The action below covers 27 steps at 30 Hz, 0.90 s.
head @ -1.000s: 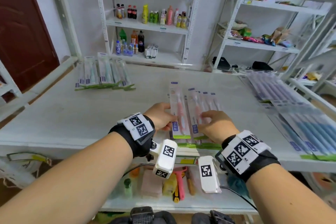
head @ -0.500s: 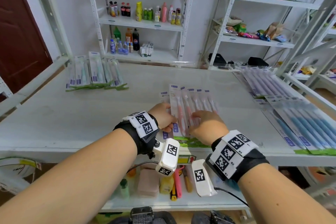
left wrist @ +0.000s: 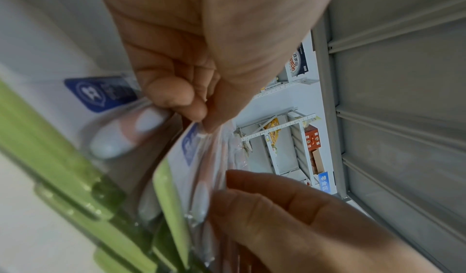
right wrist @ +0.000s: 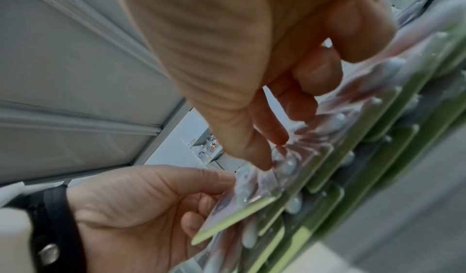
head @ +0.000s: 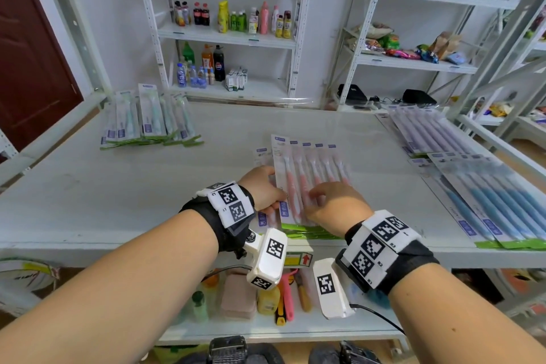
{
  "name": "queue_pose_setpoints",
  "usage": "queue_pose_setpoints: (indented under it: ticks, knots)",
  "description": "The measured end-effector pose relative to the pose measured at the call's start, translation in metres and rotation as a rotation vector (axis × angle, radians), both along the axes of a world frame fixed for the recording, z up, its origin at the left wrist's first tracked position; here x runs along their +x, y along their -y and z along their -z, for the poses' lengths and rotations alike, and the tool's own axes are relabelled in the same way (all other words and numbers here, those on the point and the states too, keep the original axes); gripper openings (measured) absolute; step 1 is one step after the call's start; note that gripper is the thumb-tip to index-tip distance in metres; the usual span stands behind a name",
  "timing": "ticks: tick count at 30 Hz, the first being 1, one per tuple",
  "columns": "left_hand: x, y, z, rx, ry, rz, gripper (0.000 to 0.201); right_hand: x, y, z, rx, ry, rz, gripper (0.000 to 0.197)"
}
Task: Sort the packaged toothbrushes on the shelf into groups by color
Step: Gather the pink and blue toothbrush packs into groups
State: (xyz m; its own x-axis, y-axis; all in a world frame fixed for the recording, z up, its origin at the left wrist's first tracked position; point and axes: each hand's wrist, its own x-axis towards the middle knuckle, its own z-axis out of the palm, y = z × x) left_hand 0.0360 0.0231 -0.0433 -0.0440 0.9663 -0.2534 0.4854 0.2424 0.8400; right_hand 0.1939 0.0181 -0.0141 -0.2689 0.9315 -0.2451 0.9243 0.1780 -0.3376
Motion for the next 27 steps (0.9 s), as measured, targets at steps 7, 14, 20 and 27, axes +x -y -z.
queue_pose_setpoints:
  ticks: [7, 14, 20, 27]
  knots:
    - [0.001, 0.001, -0.001, 0.128, -0.203, 0.022, 0.023, 0.004, -0.001, -0.001, -0.016, -0.015, -0.028, 0.046]
    - [0.005, 0.001, 0.001, 0.083, -0.266, 0.023, 0.017, 0.015, -0.009, 0.004, 0.018, -0.198, 0.032, 0.036]
    - [0.008, 0.002, 0.002, 0.098, -0.268, -0.012, 0.013, 0.036, -0.028, 0.007, 0.098, -0.421, 0.148, 0.034]
    - [0.009, 0.008, 0.005, 0.156, -0.273, -0.213, 0.036, 0.062, -0.042, 0.026, 0.187, -0.568, 0.233, 0.039]
